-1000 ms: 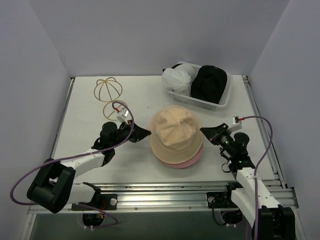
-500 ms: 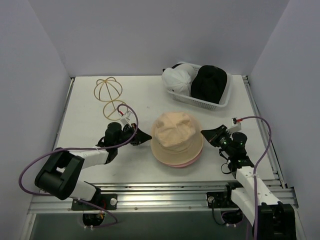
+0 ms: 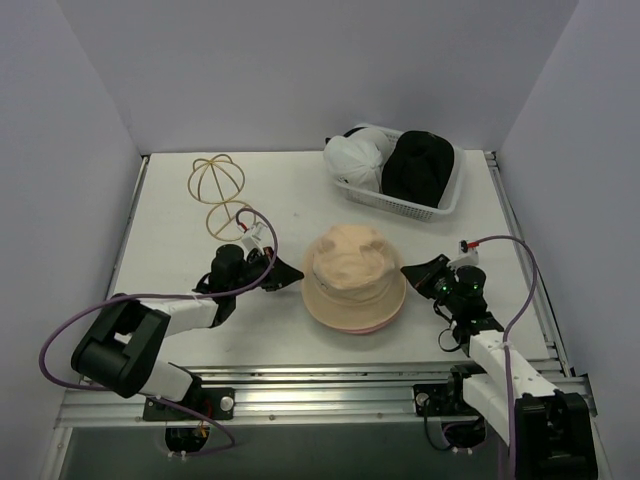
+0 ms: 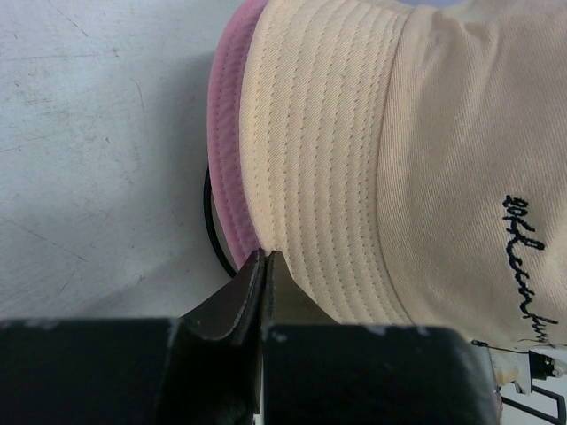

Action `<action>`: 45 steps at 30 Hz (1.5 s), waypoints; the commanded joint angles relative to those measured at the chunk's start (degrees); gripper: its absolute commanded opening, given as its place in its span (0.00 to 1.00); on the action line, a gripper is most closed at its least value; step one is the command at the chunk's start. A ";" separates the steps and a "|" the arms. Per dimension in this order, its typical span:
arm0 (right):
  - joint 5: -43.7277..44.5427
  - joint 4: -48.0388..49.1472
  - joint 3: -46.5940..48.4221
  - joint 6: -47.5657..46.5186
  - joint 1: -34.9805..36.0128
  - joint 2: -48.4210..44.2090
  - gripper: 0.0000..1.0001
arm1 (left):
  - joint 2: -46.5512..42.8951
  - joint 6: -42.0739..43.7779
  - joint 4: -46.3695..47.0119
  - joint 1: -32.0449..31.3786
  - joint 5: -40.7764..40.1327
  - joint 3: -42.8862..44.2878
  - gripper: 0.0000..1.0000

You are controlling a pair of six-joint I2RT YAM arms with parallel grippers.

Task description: Stack the hats

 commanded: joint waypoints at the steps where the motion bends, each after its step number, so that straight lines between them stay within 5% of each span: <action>1: 10.63 -4.02 -0.84 -1.16 1.48 -0.33 0.00 | 0.54 2.43 -0.09 0.00 -1.23 1.71 0.02; 14: 19.88 -6.84 -0.57 1.30 6.40 -0.68 0.00 | 1.42 2.34 -1.32 -1.58 -4.04 1.62 0.02; 18: 24.53 -9.82 0.04 3.50 6.40 -2.44 0.00 | 0.28 5.85 -8.43 -5.70 -11.67 3.90 0.05; 29: 35.44 -26.78 4.70 6.76 6.40 -16.85 0.03 | 5.45 5.68 -8.36 -14.14 -15.73 10.40 0.06; 31: 34.92 -26.53 4.96 4.31 6.32 -18.96 0.15 | 5.64 5.07 -8.09 -14.15 -15.82 10.41 0.12; 33: 33.17 -26.34 6.01 2.02 6.23 -18.62 0.23 | 3.97 5.06 -11.14 -13.89 -17.14 11.02 0.39; 39: 34.56 -33.56 13.83 -2.64 6.14 -19.14 0.33 | -8.15 9.54 -30.64 -13.71 -31.78 18.30 0.68; 45: 29.04 -38.83 21.29 -6.59 6.23 -22.57 0.42 | -10.19 16.91 -38.23 -10.29 -32.09 31.39 0.77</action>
